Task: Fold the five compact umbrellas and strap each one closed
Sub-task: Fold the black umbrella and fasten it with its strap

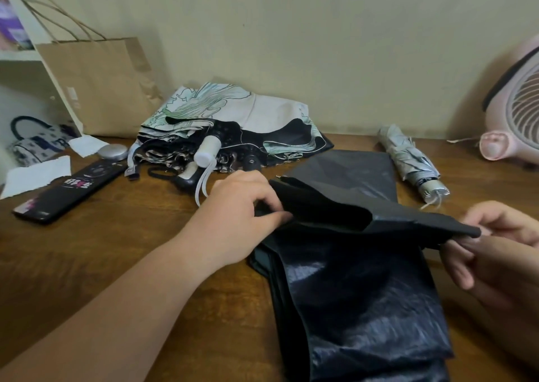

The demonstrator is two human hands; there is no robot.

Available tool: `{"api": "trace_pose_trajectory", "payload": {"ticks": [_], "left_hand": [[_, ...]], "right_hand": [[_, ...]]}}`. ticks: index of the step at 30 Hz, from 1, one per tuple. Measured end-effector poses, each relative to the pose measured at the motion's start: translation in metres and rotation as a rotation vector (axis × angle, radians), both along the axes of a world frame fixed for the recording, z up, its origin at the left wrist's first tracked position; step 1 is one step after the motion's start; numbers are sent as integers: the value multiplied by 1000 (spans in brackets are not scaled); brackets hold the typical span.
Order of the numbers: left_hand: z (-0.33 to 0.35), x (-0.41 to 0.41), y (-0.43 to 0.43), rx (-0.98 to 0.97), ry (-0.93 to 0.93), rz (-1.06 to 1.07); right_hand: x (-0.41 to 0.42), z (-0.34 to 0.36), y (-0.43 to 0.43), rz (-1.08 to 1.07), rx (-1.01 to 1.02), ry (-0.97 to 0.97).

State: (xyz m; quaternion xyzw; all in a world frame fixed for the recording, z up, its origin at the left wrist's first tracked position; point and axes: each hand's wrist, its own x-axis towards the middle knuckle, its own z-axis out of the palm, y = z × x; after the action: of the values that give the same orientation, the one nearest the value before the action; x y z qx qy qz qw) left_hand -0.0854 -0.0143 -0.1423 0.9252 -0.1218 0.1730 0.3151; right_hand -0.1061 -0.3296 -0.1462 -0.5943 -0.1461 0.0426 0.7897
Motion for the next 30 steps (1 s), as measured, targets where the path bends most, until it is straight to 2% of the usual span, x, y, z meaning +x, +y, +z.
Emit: {"api": "trace_pose_trajectory", "payload": {"ticks": [4, 7, 9, 13, 16, 19, 21, 24, 27, 30], "left_hand": [[0, 1, -2, -58, -33, 159], [1, -2, 0, -39, -31, 52], [6, -5, 3, 0, -32, -51], [9, -10, 8, 41, 71, -242], [3, -4, 5, -20, 60, -159], [0, 3, 7, -123, 123, -17], [2, 1, 9, -68, 124, -14], [10, -20, -5, 83, -13, -145], [11, -43, -37, 289, -129, -457], [2, -46, -59, 371, -70, -641]], "right_hand": [[0, -3, -3, 89, -48, 19], [-1, -7, -4, 159, -175, 24], [-5, -6, 1, 230, -308, -62], [-7, -4, -1, 248, -466, -118], [-4, -1, -5, 260, -545, -88], [-3, 3, -3, 276, -582, -38], [-5, 6, 2, 243, -603, -32], [-4, 6, 9, 169, -662, -43], [-3, 3, 9, 149, -633, -11], [-3, 3, 6, 173, -610, 4]]}}
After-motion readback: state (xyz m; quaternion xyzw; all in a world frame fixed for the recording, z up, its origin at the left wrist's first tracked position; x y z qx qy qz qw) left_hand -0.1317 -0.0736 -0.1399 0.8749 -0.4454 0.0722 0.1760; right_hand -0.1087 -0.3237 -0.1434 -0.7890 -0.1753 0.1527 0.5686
